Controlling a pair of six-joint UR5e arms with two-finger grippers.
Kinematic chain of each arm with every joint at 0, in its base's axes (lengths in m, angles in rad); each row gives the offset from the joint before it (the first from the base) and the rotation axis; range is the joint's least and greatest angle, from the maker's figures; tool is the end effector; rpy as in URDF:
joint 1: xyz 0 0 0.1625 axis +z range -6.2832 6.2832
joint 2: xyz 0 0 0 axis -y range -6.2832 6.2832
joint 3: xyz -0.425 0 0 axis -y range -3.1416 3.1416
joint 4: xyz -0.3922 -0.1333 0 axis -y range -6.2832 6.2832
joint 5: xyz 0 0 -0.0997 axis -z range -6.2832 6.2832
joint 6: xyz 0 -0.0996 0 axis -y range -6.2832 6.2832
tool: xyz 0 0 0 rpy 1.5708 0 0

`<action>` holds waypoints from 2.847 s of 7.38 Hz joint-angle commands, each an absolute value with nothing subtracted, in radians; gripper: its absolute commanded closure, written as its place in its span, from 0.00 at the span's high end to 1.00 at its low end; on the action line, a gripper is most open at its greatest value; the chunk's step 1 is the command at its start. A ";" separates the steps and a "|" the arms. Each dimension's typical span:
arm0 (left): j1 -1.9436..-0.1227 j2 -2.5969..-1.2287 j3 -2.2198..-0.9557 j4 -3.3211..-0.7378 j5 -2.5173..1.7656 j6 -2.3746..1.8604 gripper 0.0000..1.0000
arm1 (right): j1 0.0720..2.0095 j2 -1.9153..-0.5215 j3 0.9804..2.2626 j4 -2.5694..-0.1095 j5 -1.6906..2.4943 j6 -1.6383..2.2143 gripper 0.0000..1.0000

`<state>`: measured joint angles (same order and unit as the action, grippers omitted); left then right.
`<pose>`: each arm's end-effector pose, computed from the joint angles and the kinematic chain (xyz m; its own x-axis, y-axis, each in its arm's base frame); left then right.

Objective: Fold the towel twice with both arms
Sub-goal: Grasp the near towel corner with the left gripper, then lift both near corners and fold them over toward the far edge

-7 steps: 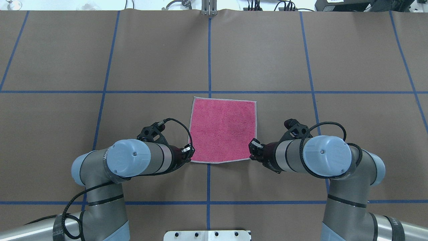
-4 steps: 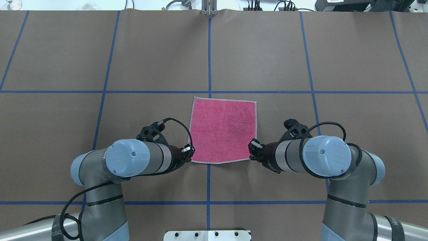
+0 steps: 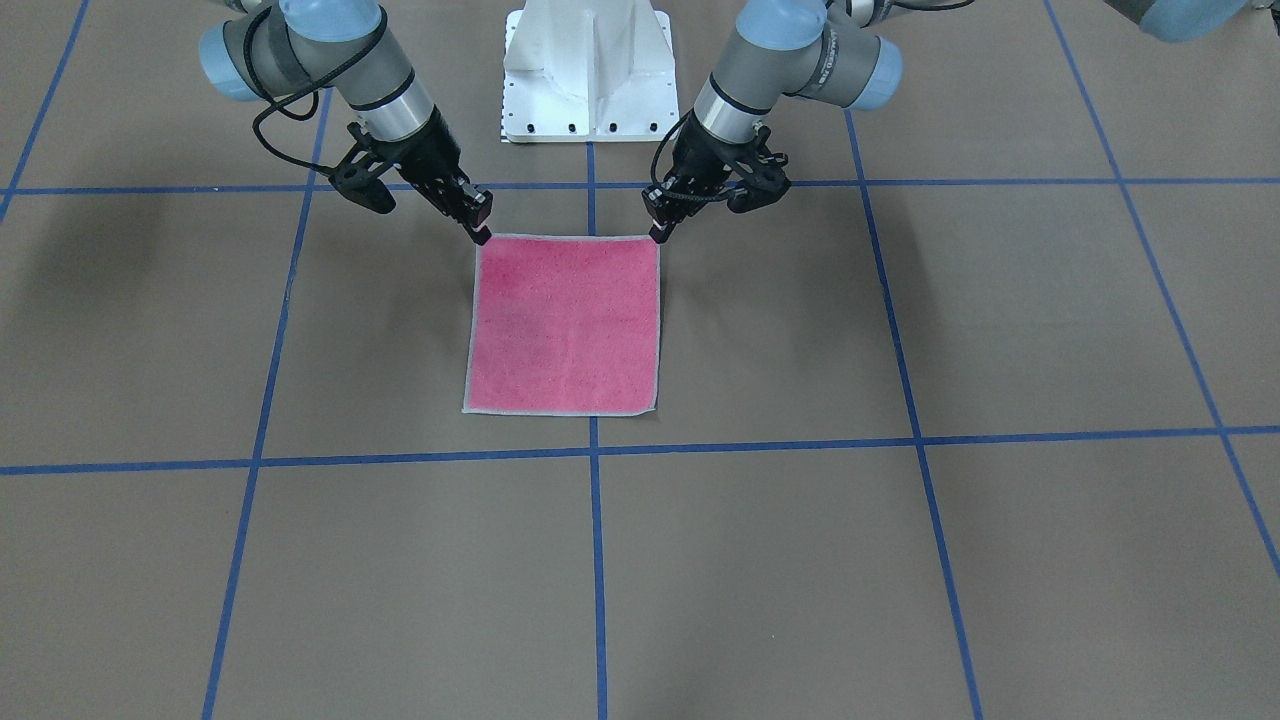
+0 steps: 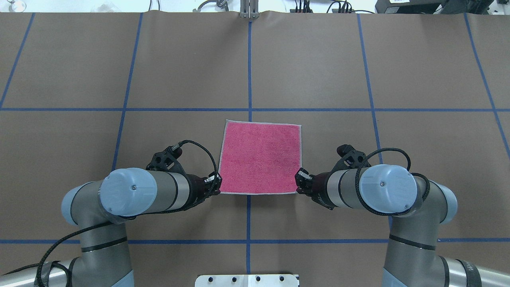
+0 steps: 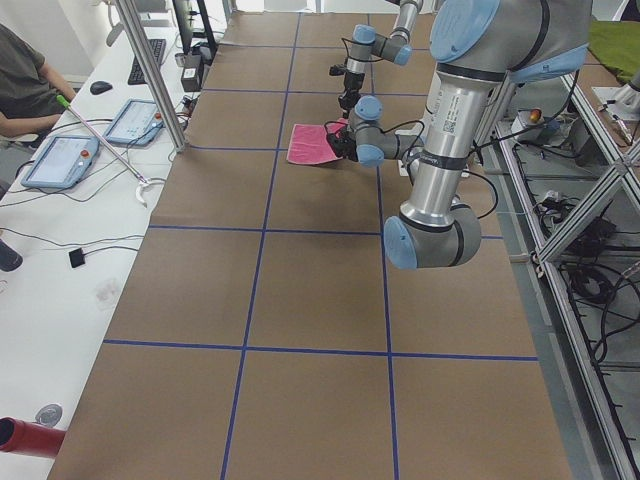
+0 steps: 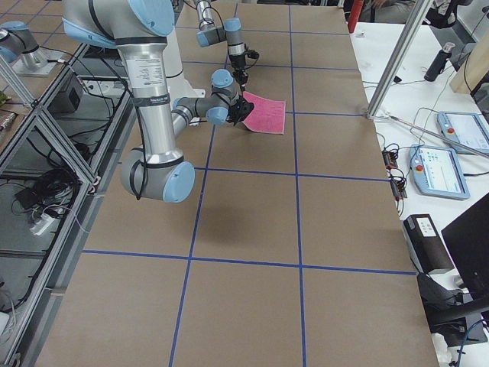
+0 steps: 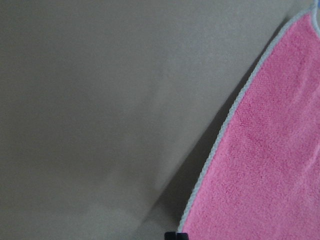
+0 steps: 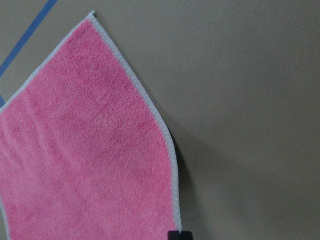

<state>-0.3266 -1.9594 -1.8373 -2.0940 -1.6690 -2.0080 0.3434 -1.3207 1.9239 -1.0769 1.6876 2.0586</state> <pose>0.5303 -0.3101 0.2627 0.2293 -0.5226 -0.8212 0.3649 0.8283 -0.4252 -0.4879 -0.3037 0.3082 0.2685 0.5904 0.7612 -0.4105 0.7850 -0.4640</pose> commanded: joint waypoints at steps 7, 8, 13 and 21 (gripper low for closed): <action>-0.281 -1.960 -1.833 -2.092 -1.666 -2.029 0.00 | 0.302 -1.309 1.922 -1.069 1.689 2.057 0.00; -0.288 -1.963 -1.836 -2.092 -1.666 -2.025 0.00 | 0.305 -1.299 1.922 -1.071 1.687 2.059 0.00; -0.412 -2.078 -1.697 -2.103 -1.669 -2.011 0.00 | 0.462 -1.197 1.784 -1.074 1.775 2.056 0.00; -0.492 -2.140 -1.580 -2.106 -1.671 -1.970 0.00 | 0.512 -1.129 1.686 -1.074 1.776 2.052 0.00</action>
<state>-0.4785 -2.1203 -1.6079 -2.1060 -1.6705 -1.9722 0.5096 -1.1342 1.6924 -1.0738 1.7763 2.0530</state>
